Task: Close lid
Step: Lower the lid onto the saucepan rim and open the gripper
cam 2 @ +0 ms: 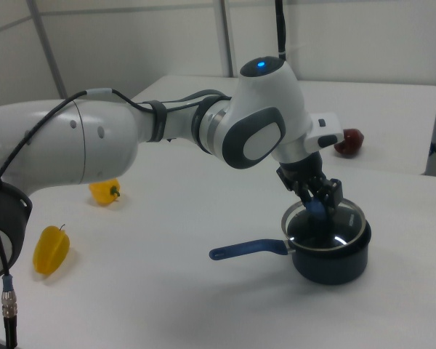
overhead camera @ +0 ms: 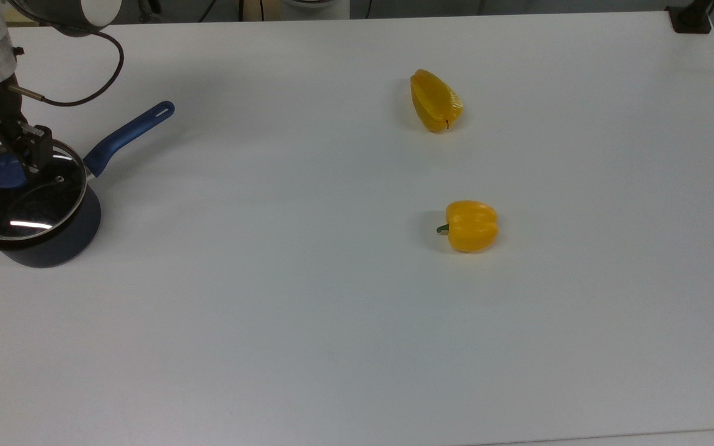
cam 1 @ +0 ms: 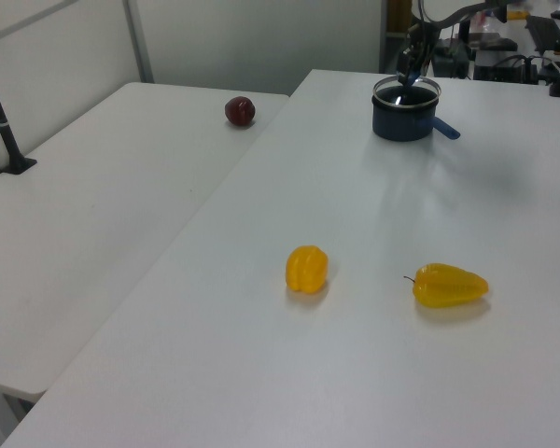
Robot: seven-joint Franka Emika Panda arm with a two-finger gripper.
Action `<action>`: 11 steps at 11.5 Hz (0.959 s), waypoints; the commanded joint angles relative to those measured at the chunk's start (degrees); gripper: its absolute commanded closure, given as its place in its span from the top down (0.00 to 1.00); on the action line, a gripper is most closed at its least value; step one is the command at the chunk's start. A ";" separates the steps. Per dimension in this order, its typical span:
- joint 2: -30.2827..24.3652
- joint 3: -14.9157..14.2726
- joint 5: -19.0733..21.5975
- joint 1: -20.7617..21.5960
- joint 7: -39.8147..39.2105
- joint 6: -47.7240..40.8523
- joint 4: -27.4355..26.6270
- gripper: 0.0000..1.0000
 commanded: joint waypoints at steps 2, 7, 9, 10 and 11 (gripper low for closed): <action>1.36 0.48 2.70 -0.37 -1.63 1.11 0.86 0.35; 1.80 0.39 2.88 -0.99 -1.71 4.81 0.07 0.36; 1.36 0.39 2.79 -1.07 -1.63 4.19 -0.19 0.36; 1.27 0.39 2.79 -1.07 -1.63 4.19 -0.72 0.36; 1.36 0.31 2.71 -0.99 -1.54 4.28 -0.98 0.53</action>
